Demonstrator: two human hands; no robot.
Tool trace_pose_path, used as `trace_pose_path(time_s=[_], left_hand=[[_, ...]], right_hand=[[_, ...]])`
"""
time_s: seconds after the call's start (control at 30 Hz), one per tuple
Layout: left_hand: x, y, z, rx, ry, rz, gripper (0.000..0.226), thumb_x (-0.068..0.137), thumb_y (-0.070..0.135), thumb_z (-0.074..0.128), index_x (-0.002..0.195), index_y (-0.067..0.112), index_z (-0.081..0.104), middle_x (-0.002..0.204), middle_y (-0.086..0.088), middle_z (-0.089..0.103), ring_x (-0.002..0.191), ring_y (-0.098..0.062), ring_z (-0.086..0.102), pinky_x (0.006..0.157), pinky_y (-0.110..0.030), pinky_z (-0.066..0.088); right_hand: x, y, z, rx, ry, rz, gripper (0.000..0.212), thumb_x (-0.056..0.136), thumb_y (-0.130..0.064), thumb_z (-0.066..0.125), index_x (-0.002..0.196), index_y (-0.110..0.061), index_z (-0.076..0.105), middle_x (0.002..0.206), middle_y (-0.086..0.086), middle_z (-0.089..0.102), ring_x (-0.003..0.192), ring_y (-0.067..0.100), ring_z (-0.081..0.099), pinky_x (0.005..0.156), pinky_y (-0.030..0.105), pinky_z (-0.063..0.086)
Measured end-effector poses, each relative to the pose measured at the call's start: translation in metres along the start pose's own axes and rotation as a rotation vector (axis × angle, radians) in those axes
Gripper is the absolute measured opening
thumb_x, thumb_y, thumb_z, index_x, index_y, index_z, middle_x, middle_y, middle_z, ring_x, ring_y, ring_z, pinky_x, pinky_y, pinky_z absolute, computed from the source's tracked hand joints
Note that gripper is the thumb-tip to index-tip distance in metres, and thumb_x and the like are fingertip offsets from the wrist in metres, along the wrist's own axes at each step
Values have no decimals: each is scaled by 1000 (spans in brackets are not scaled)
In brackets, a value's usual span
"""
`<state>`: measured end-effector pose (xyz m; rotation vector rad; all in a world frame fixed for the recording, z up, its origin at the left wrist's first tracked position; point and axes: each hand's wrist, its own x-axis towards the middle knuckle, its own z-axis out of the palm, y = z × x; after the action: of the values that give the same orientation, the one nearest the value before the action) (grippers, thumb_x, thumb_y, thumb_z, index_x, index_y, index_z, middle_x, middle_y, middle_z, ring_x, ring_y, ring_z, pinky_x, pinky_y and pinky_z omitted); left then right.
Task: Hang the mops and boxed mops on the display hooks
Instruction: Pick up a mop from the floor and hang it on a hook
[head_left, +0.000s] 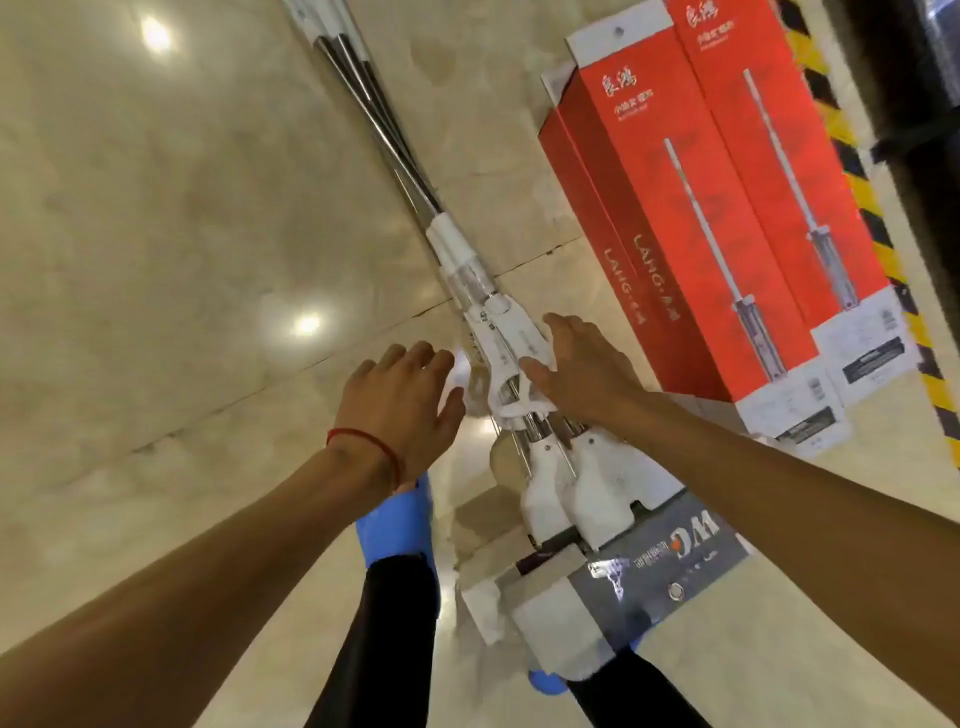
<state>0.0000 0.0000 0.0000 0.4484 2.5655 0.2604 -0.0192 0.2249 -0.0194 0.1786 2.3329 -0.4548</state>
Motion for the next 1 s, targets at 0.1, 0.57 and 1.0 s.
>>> trace_pose_path(time_s=[0.1,0.57,1.0], left_hand=[[14,-4,33,-40,16,-31,39,102,45,43,128,21,59,120,0,64,103,-25,59,81,-36,44],[20,26,20,-853,-3,-412,40,103,45,54,133,19,59,125,6,64,96,-9,61,76,-16,44],[59,106,-66,-1622,134,-609,51,107,58,23,131,18,45,123,-12,61,101,-21,62,95,-45,54]], right_hand=[[37,14,20,130,-115,52,66,101,-58,53,150,-16,40,141,10,60,125,31,58,102,44,47],[8,25,4,425,-86,23,56,87,-57,74,128,-22,60,113,-2,72,100,22,70,92,47,57],[-68,32,-46,575,-231,-102,18,107,-17,56,123,-12,63,111,17,73,102,33,68,94,39,54]])
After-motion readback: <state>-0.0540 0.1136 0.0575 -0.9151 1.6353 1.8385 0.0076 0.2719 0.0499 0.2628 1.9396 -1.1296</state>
